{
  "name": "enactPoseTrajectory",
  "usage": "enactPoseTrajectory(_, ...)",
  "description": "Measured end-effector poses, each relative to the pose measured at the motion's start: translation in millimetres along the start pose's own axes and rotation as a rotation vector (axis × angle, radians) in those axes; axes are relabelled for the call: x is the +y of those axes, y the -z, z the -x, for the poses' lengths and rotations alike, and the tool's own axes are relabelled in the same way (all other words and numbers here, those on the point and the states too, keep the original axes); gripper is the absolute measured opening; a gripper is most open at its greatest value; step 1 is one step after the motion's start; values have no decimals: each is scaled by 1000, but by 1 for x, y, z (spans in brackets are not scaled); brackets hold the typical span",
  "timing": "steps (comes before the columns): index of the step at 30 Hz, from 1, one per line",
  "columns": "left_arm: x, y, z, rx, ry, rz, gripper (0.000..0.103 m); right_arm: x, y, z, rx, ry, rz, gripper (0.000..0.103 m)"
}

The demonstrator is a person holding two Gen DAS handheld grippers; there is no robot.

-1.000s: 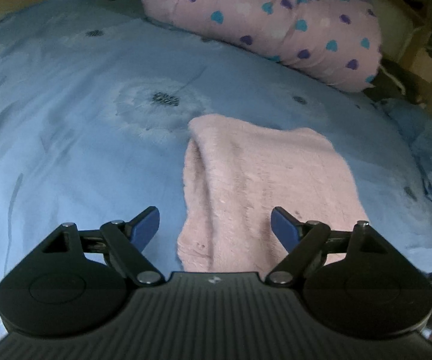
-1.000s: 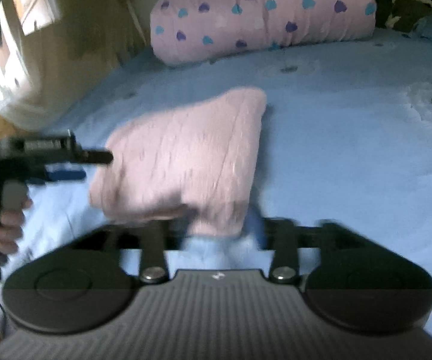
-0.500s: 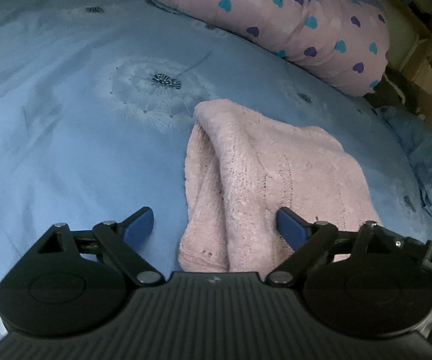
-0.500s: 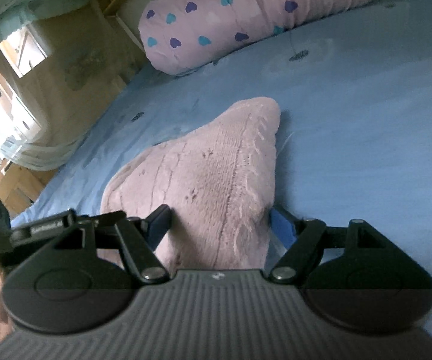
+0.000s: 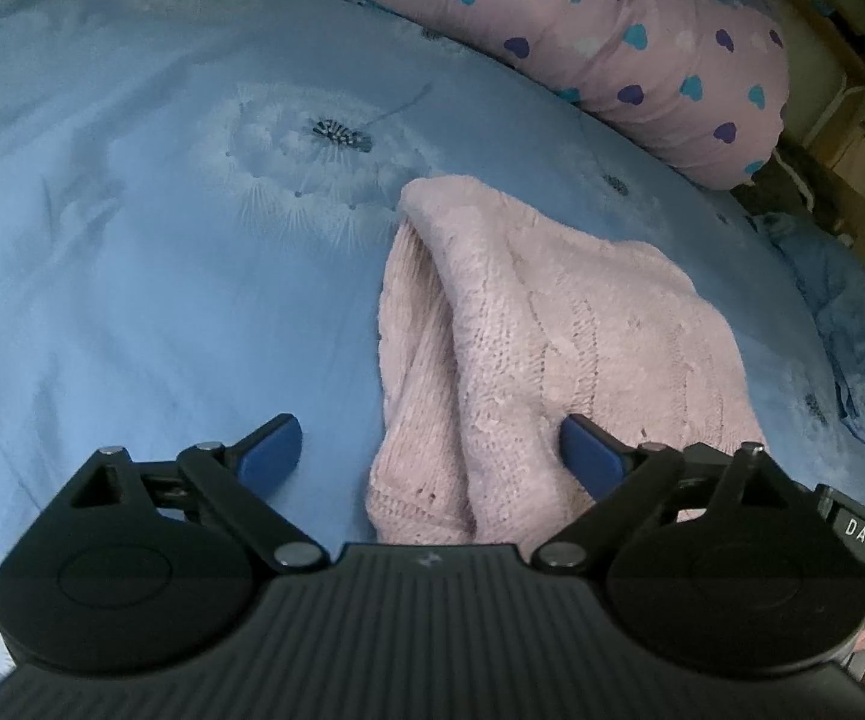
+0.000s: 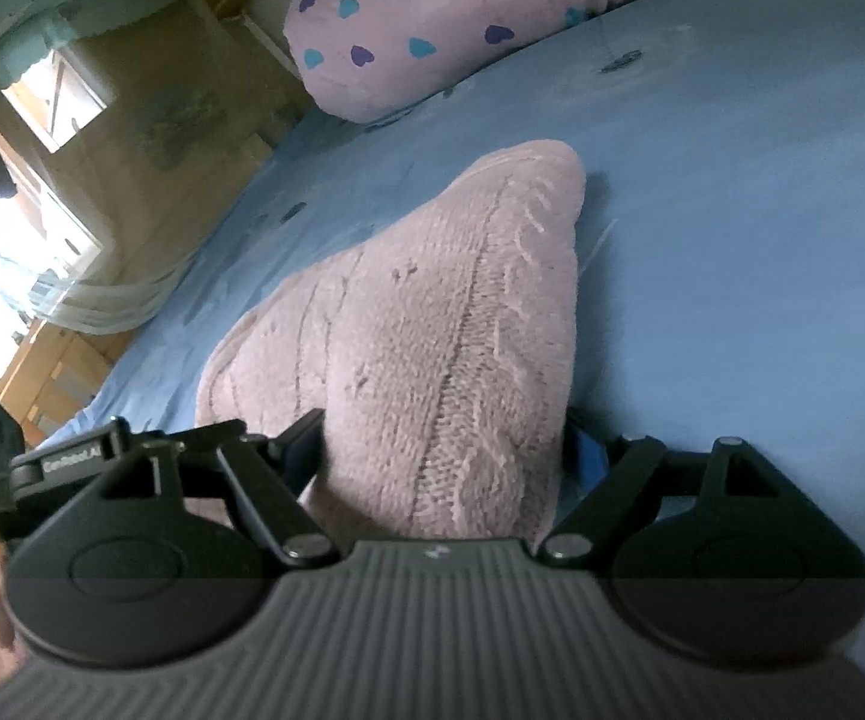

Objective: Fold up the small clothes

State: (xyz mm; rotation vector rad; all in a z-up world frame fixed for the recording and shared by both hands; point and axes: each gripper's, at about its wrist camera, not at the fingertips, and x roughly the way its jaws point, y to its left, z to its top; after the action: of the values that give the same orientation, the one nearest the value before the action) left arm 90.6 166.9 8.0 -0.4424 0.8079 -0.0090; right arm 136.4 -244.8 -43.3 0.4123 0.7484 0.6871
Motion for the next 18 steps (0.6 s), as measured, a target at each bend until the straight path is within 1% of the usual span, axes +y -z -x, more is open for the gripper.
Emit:
enactPoseTrajectory(5,4,1,-4,6,17,11,97,-3,-6,-7,32,-26,-4,84)
enactPoseTrajectory(9,5,3,-5,-1,44,-4,97,-1,-12,-14,60,-44,-20,84)
enactPoseTrajectory(12,4,4,-6,-2,72,-6,92,2,-13,-19,70,-58,-21,80)
enactPoseTrajectory(13,4,4,-6,-2,90,1,87,2,-14,-19,70,-64,-31,77)
enactPoseTrajectory(14,5,5,-6,2,114,16,77,1,-14,-20,70,-70,-42,73)
enactPoseTrajectory(15,8,5,-6,12,158,43,71,0,-14,-20,67,-73,-51,71)
enactPoseTrajectory(16,10,5,-6,22,189,73,64,0,-14,-19,61,-74,-57,66)
enactPoseTrajectory(17,13,5,-7,28,210,99,60,0,-14,-17,55,-73,-56,61)
enactPoseTrajectory(18,15,5,-7,31,224,109,57,2,-14,-15,48,-70,-50,58)
